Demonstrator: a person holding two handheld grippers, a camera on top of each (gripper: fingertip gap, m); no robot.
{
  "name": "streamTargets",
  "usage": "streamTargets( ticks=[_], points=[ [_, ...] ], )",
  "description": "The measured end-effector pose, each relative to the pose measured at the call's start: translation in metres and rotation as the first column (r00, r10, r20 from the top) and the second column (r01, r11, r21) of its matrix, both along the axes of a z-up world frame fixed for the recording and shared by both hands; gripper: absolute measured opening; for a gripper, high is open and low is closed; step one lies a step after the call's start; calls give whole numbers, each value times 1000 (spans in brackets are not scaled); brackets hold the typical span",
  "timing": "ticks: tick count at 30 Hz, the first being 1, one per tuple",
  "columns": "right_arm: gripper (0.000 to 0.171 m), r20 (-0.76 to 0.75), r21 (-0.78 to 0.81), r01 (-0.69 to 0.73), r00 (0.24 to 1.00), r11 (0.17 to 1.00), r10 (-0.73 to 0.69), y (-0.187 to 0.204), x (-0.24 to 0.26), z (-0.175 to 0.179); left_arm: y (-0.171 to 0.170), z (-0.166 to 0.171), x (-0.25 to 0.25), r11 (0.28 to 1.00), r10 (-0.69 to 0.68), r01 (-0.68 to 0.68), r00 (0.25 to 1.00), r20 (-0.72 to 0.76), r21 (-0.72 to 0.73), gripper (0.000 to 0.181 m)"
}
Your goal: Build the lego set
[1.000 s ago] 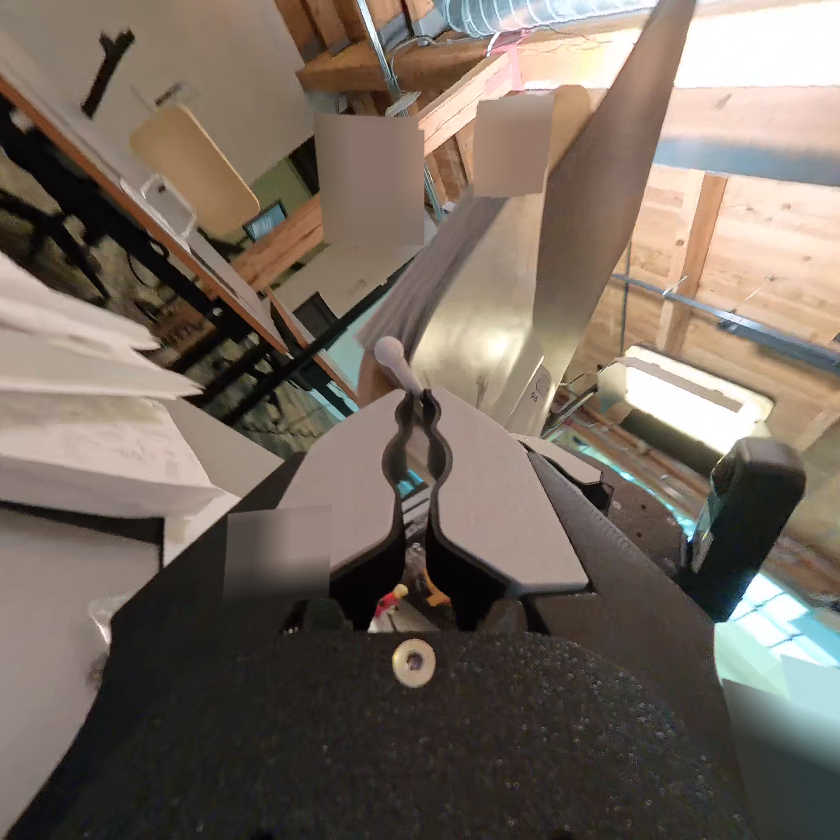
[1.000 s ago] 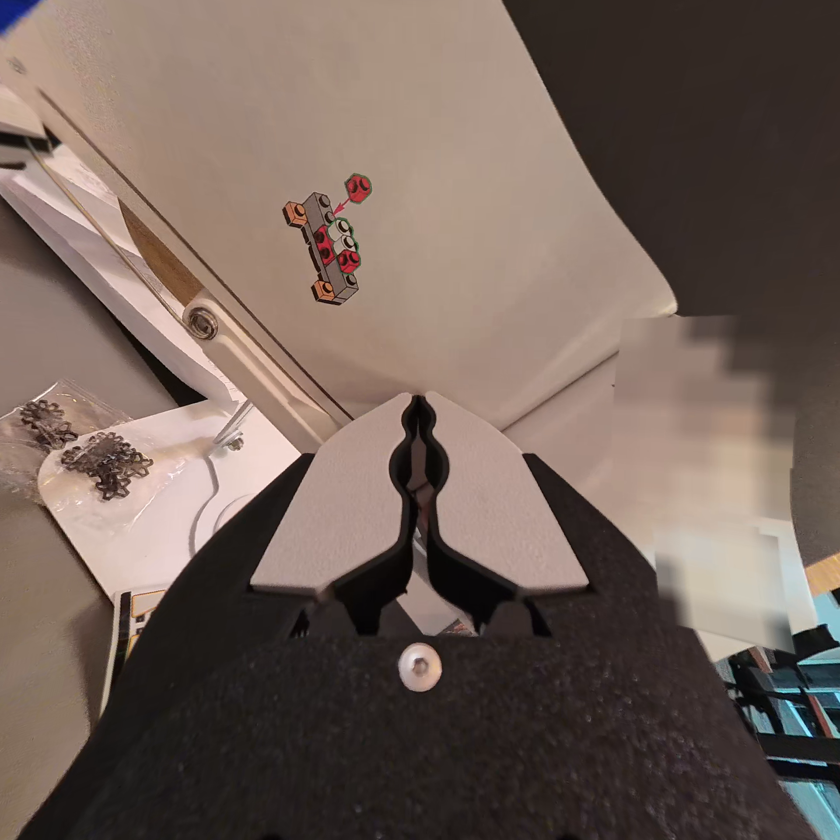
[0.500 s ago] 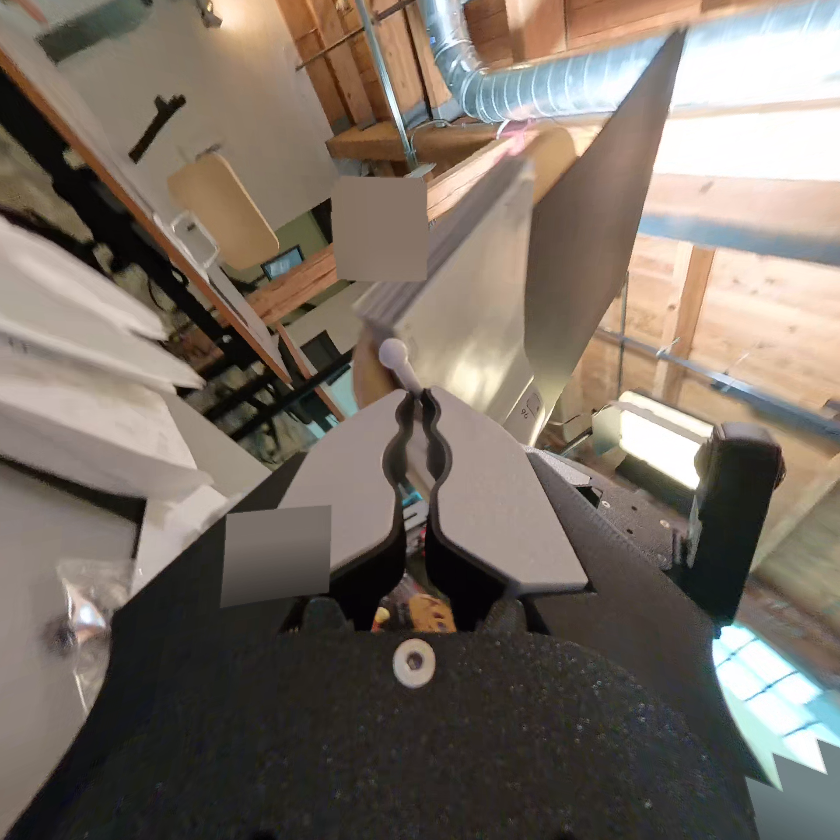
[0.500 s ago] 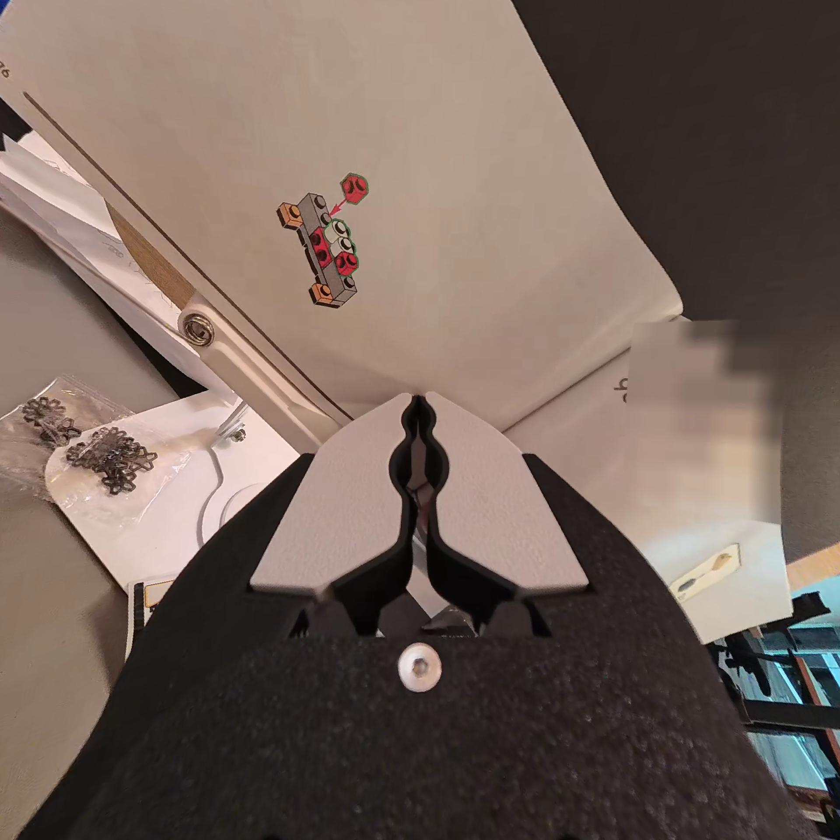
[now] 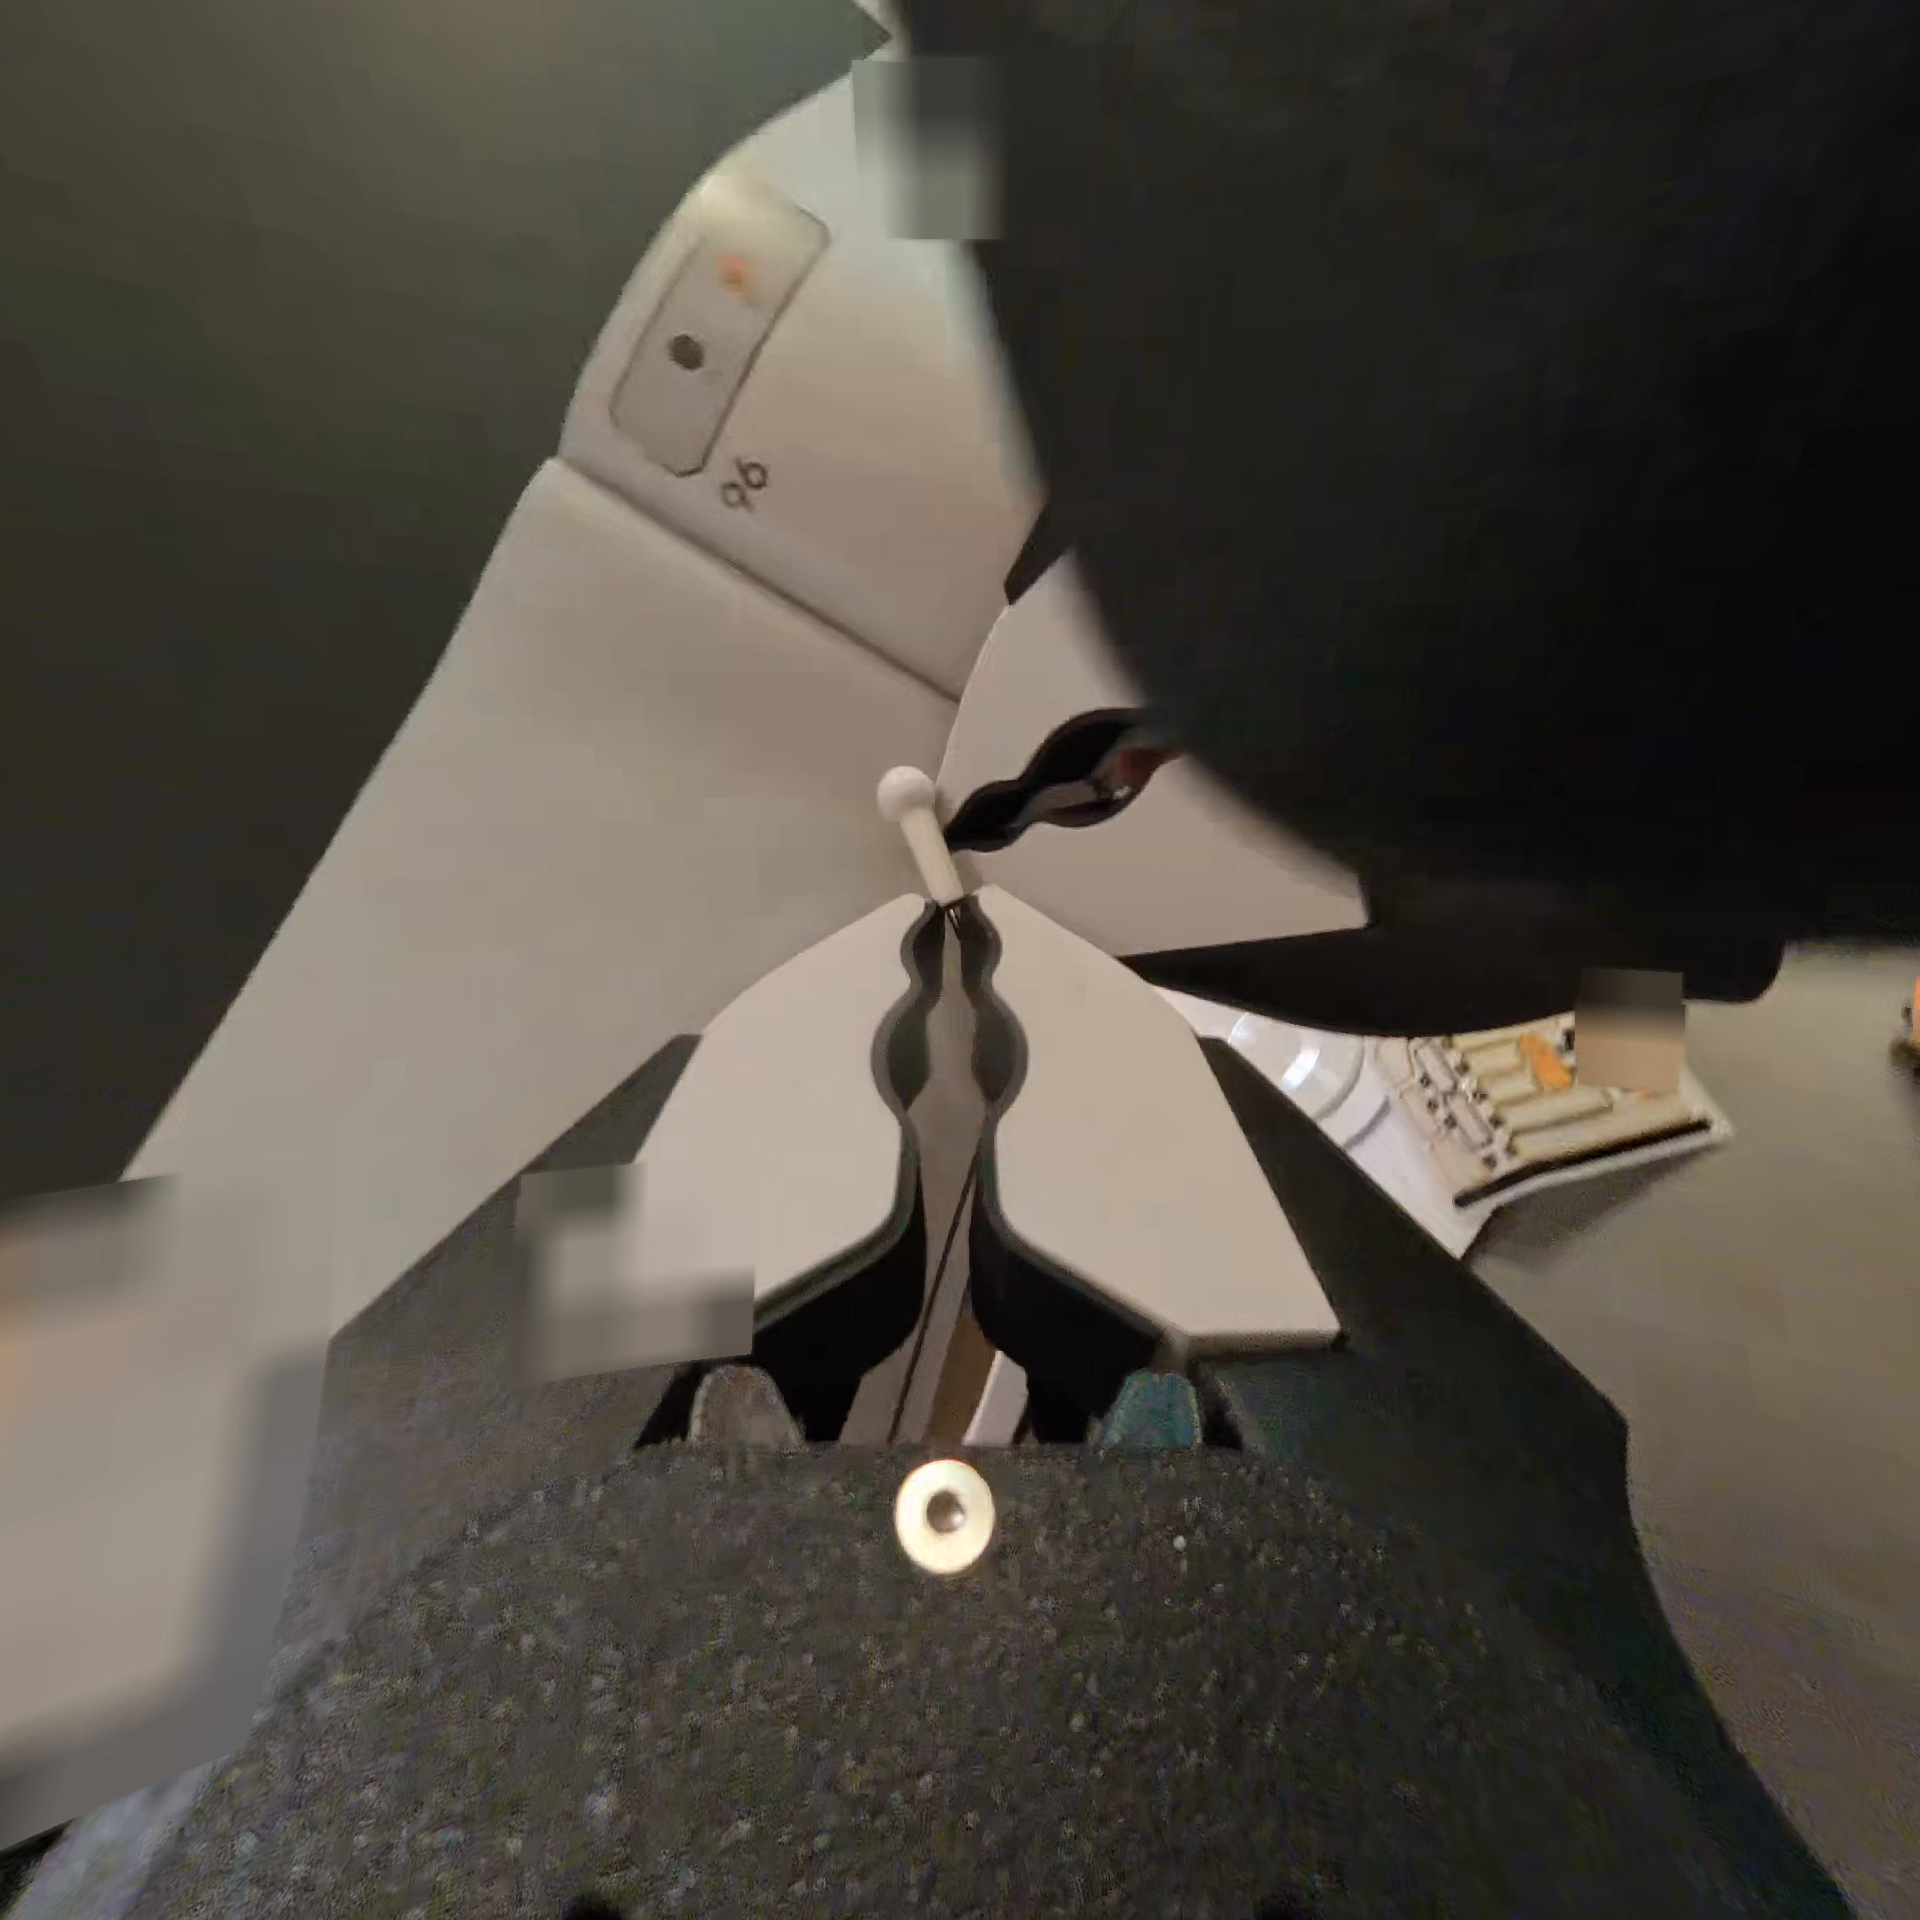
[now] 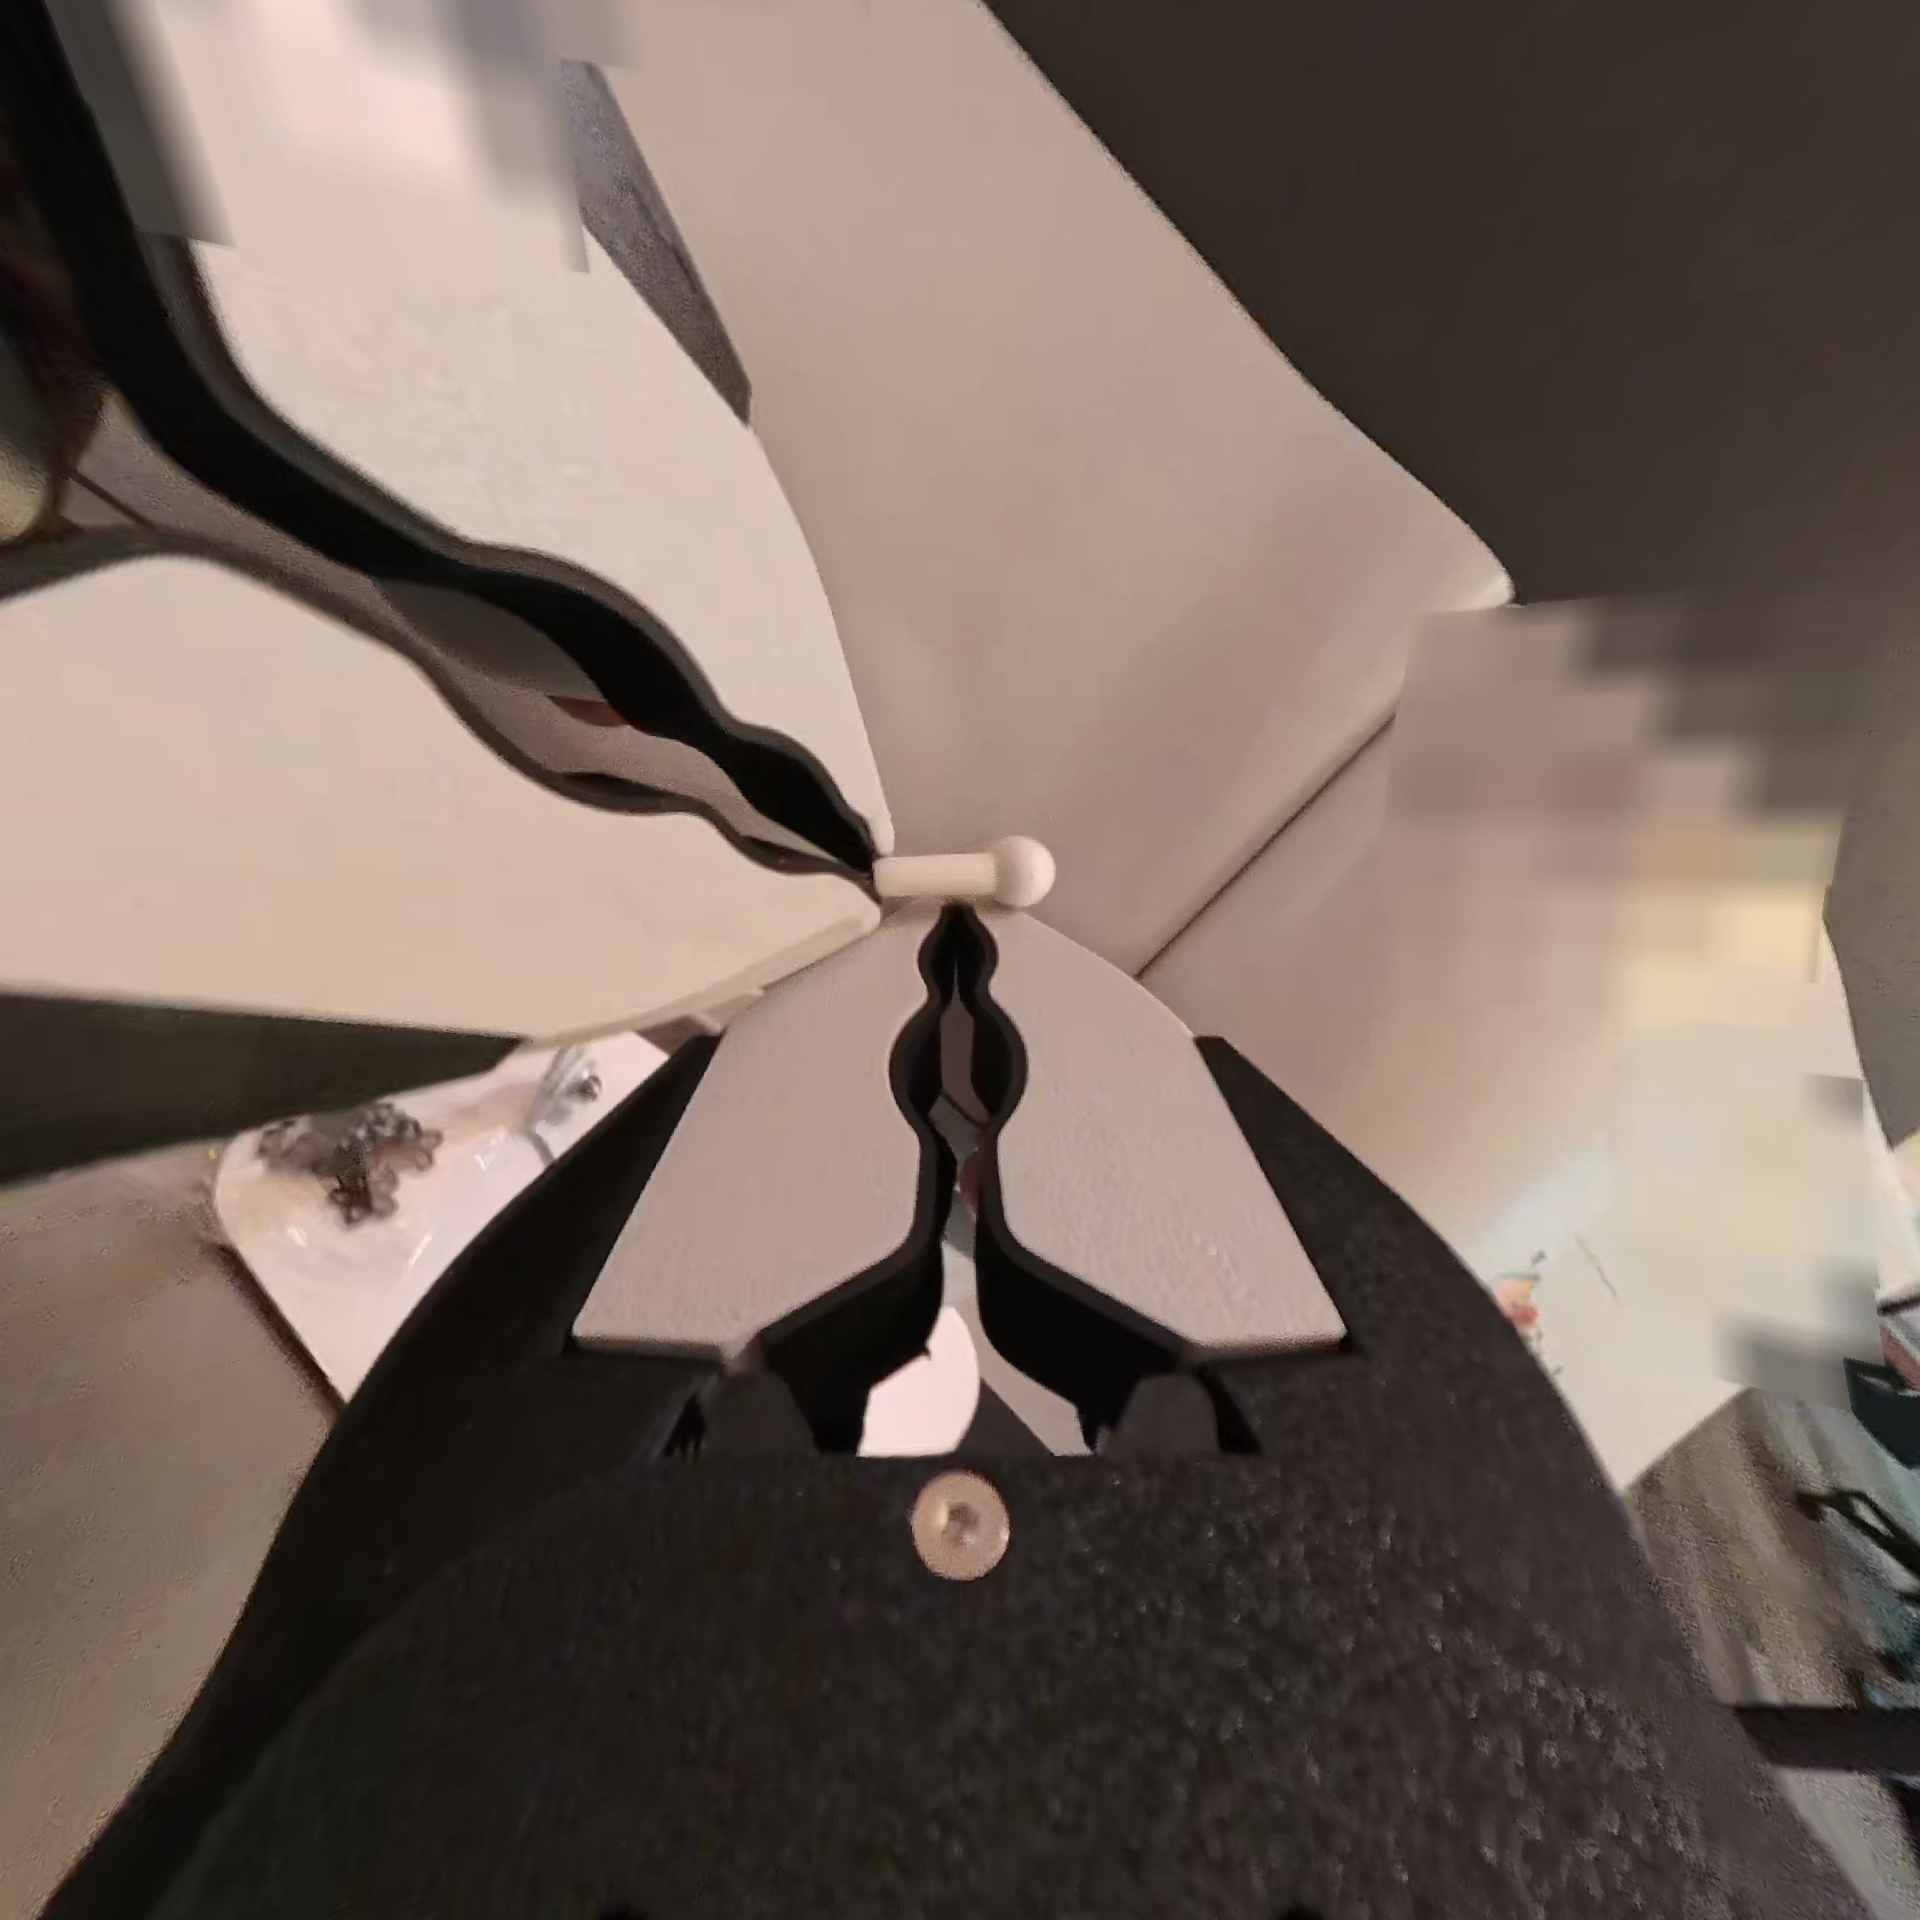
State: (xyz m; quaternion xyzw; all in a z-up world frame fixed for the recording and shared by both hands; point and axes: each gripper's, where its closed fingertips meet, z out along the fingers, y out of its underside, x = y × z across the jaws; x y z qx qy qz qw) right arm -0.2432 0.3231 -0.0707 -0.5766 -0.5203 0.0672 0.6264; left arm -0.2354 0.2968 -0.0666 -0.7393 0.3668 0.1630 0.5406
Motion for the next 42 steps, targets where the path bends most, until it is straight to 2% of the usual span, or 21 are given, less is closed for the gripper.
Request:
streamTargets(
  ticks=[4,10,15,19,28,29,31,33,36,37,38,39,40,41,42],
  points=[
    [0,-129,-90,-38,991,995,27,-4,-1,1,6,-7,-7,994,-3,-1,999,-32,-111,4],
    [0,-281,-220,-85,960,972,21,3,20,5,7,-8,-7,997,-16,20,999,46,-75,3],
    [0,-249,-217,-74,968,973,18,20,47,0,10,-7,-9,999,-8,8,1000,12,-39,3],
    [0,-145,-186,59,986,981,-87,55,79,-18,13,-5,-12,999,-26,26,1000,-3,-35,3],
    [1,-230,-240,114,958,964,-170,90,140,-20,13,-5,-15,992,-125,125,990,-68,0,3],
    [20,-265,-250,92,951,964,-160,93,144,-14,13,-5,-15,992,-125,125,990,-69,2,3],
    [41,-310,-291,49,940,956,-142,102,148,-5,12,-5,-15,992,-123,124,989,-77,9,3],
    [69,-327,-372,-33,940,927,-98,115,144,2,11,-6,-15,992,-122,124,990,-77,15,3],
    [91,-306,-501,-185,952,846,27,135,130,1,10,-6,-14,993,-116,117,991,-68,23,3],
    [91,-311,-545,-262,945,796,99,136,125,1,10,-5,-14,993,-112,114,991,-68,28,3],
    [79,-328,-583,-349,927,734,181,133,122,2,10,-5,-14,993,-111,113,992,-68,30,3],
    [60,-363,-599,-430,898,676,249,128,122,6,10,-6,-14,993,-111,114,991,-68,30,3],
    [38,-413,-600,-504,860,621,299,123,123,13,10,-5,-14,993,-113,115,991,-67,33,3],
    [24,-454,-597,-544,835,589,311,121,124,20,10,-5,-14,992,-116,119,991,-64,35,3],
    [23,-459,-606,-543,836,581,302,120,125,20,10,-5,-14,992,-123,125,991,-61,34,3]
  ],
)
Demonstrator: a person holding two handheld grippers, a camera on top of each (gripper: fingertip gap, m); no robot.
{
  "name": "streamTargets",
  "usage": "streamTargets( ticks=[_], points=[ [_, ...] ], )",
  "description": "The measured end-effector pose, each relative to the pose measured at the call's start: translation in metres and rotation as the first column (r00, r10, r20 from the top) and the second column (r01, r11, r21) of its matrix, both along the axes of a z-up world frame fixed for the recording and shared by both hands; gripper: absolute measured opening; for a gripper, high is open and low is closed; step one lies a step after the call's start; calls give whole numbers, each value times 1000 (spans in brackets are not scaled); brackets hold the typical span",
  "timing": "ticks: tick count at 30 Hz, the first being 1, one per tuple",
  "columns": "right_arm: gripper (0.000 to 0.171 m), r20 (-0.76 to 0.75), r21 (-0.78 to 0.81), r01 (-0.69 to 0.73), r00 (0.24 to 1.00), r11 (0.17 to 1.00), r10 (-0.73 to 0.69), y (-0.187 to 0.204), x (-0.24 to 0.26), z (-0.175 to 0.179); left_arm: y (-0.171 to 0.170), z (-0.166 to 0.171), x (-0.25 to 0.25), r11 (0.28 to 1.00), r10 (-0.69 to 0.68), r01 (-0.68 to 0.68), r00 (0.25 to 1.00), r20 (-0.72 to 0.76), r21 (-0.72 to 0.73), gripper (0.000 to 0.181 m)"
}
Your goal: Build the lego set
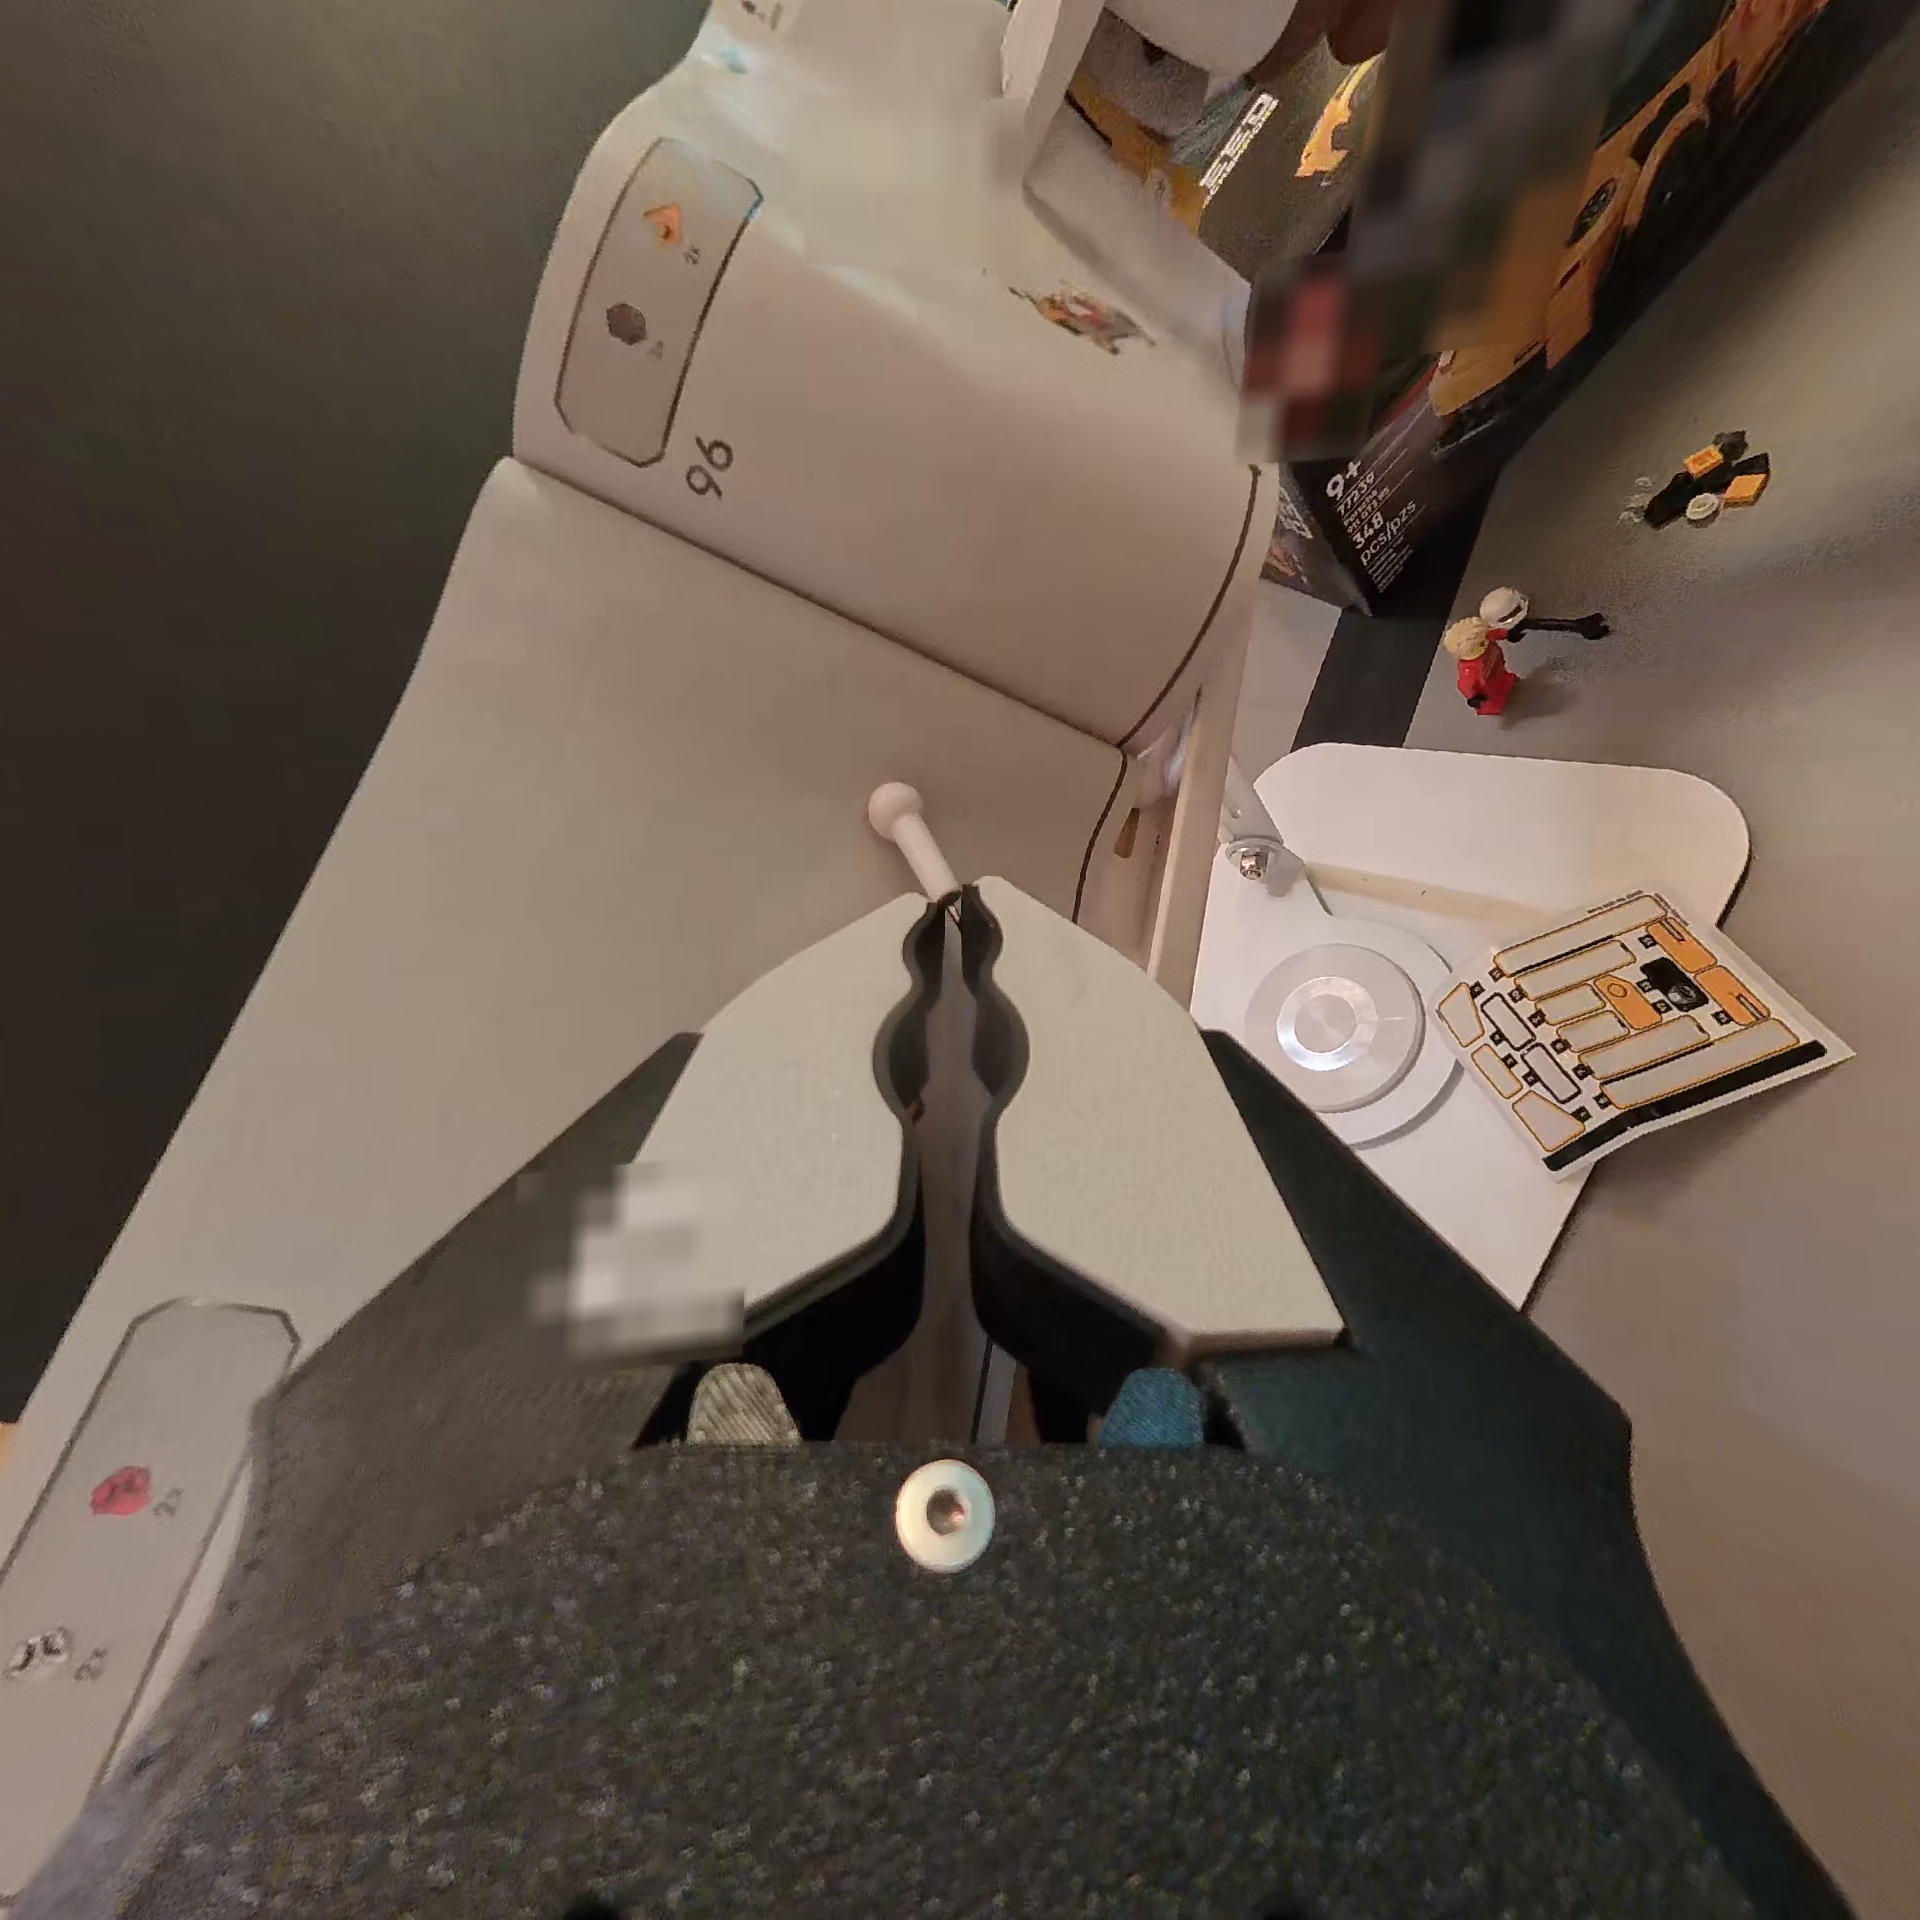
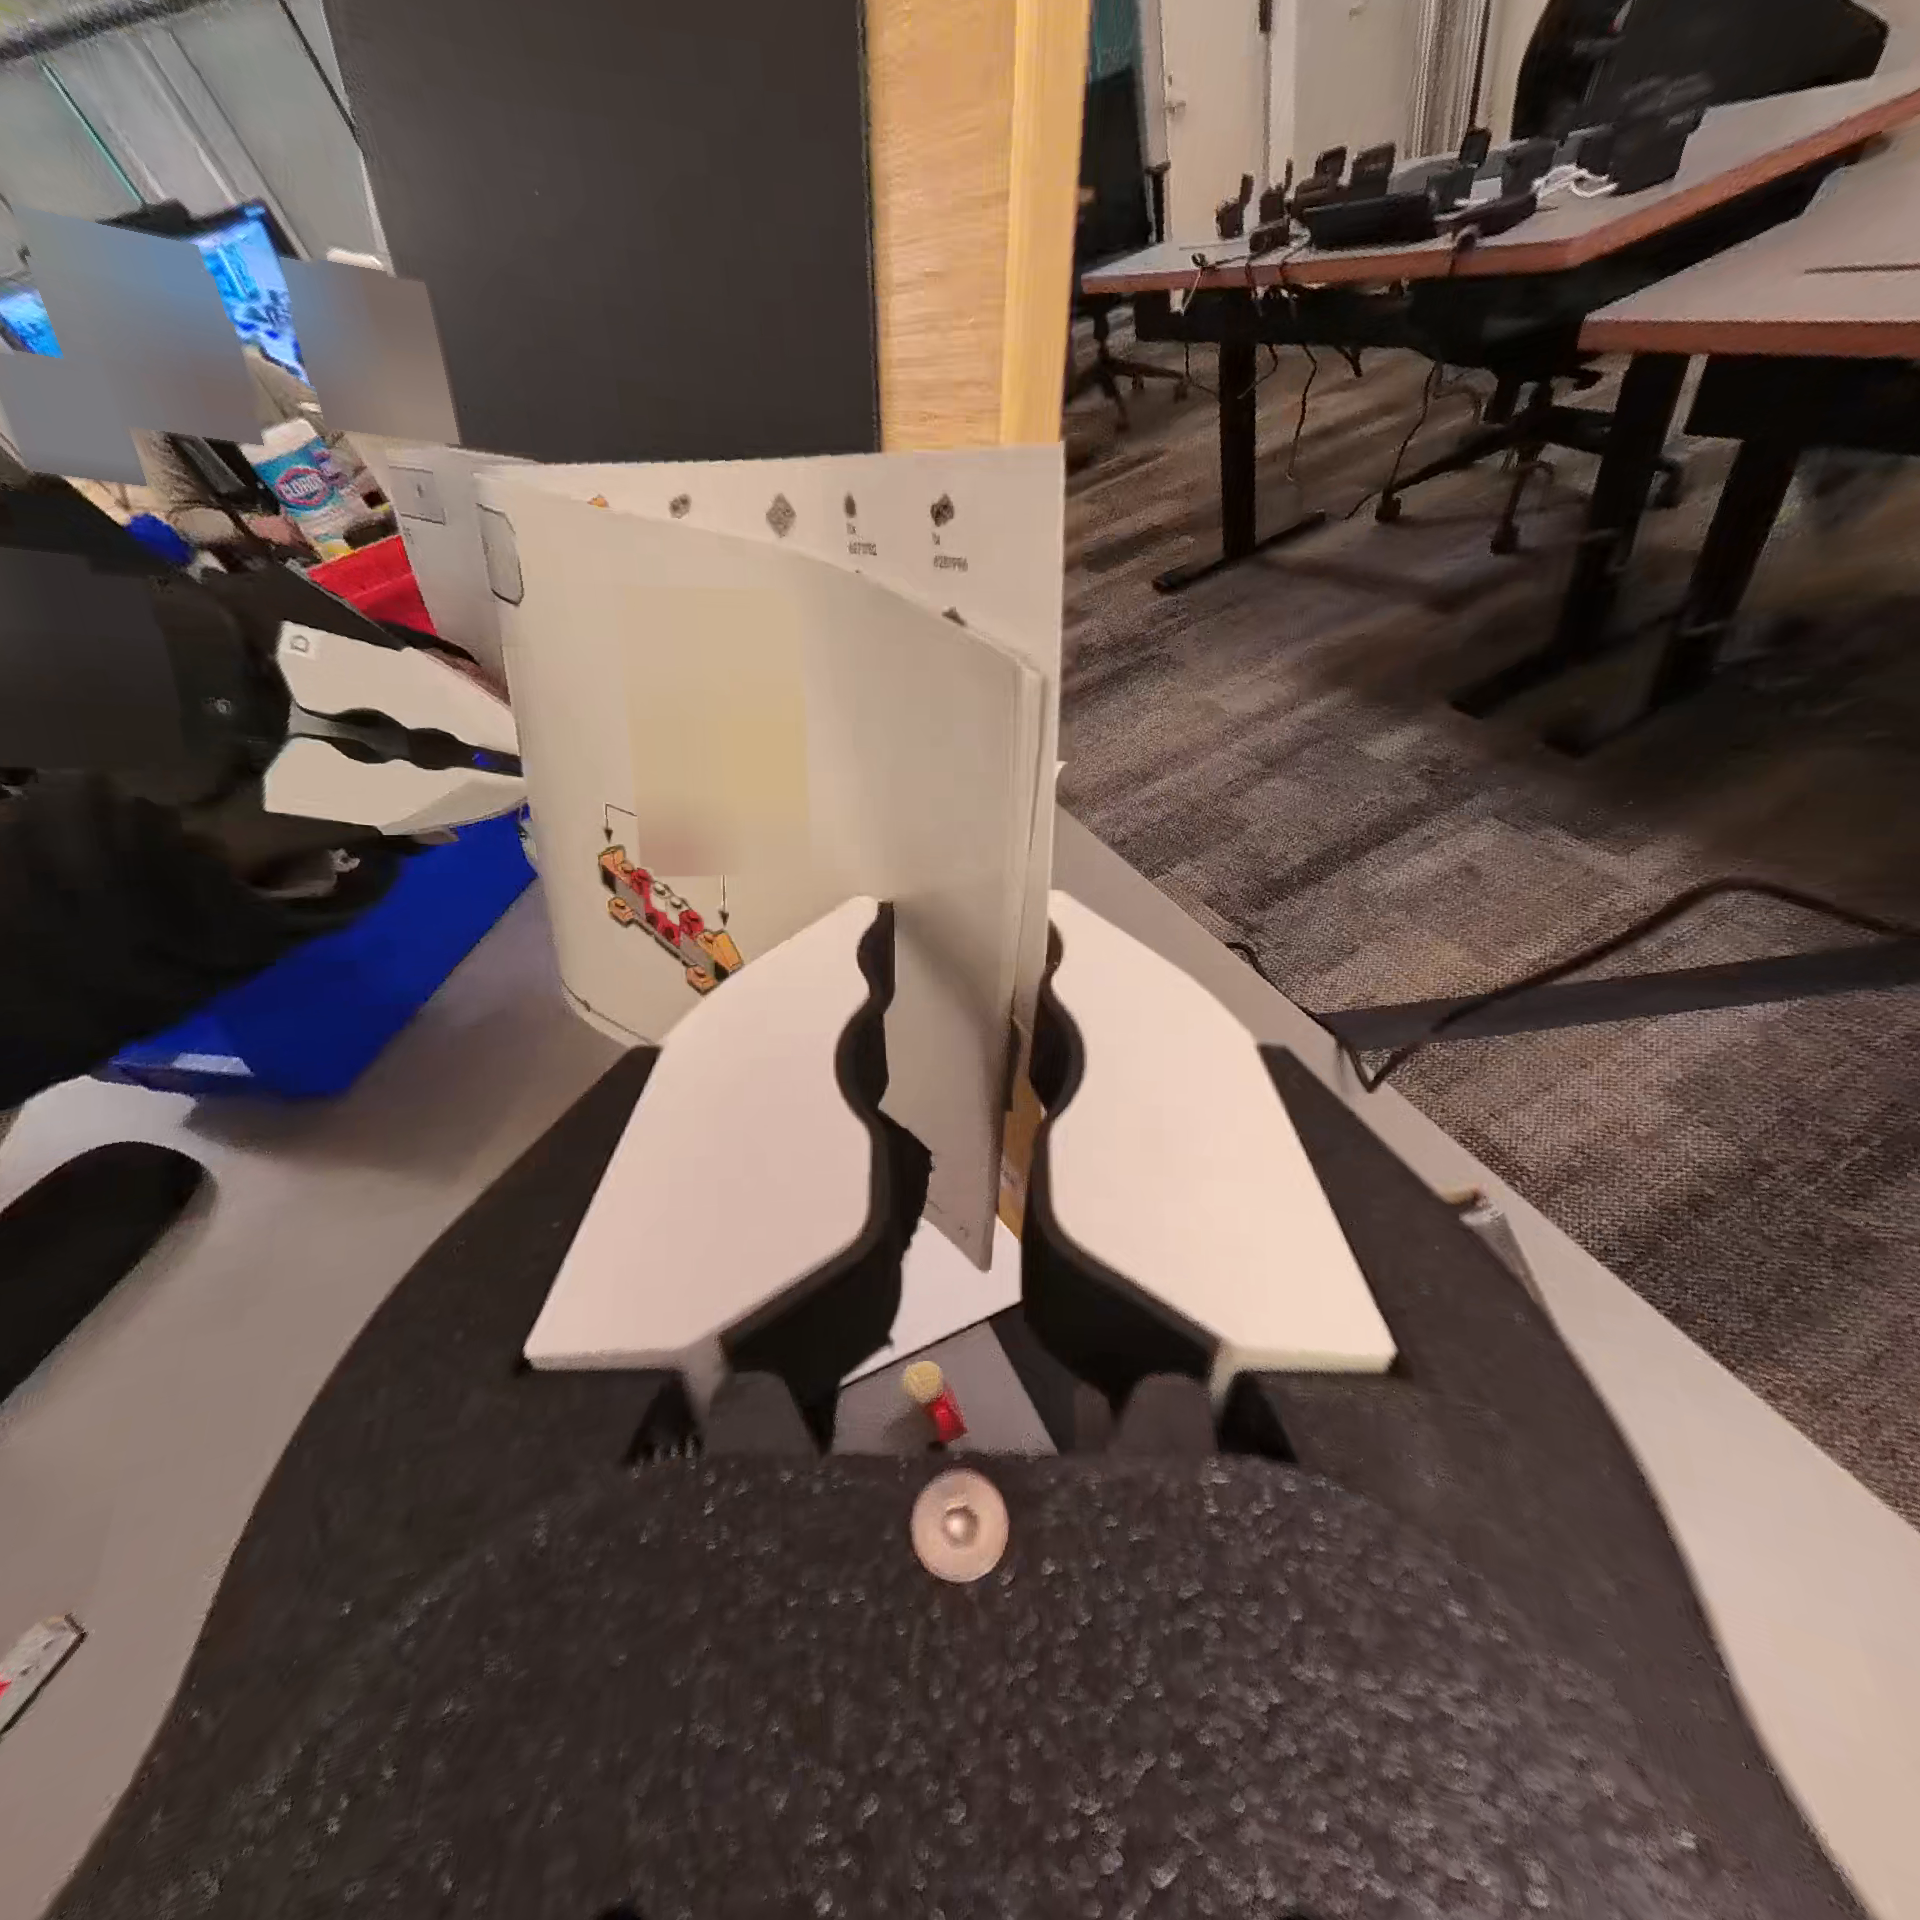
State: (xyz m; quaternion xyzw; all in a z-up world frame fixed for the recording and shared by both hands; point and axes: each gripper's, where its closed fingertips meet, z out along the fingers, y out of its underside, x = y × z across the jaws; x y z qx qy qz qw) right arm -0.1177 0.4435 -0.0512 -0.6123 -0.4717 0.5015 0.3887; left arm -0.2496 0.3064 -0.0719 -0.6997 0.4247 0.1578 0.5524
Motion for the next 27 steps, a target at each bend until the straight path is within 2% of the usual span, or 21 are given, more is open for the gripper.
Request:
streamTargets(
  ticks=[4,9,14,16,18,19,27],
  points=[
    [17,-38,-2,7,999,1000,-7,-24,18,0,0,2,-7,999,31,-31,1000,4,18,3],
    [17,-109,97,174,981,980,-163,-52,32,0,5,3,-15,995,99,-100,994,41,27,2],
    [17,-79,110,156,986,982,-148,-48,31,1,4,4,-15,991,132,-134,989,72,24,1],
    [15,-91,137,94,992,986,-82,-46,33,6,3,3,-14,990,140,-142,987,77,20,1],
    [13,-81,87,-21,996,996,28,-45,35,9,4,2,-12,989,149,-151,985,93,13,1],
    [13,-72,65,-32,997,997,37,-40,32,9,4,2,-12,988,151,-153,984,100,16,1],
    [15,-53,70,48,998,996,-44,-13,18,8,4,3,-7,989,143,-148,982,125,32,2]
  ],
)
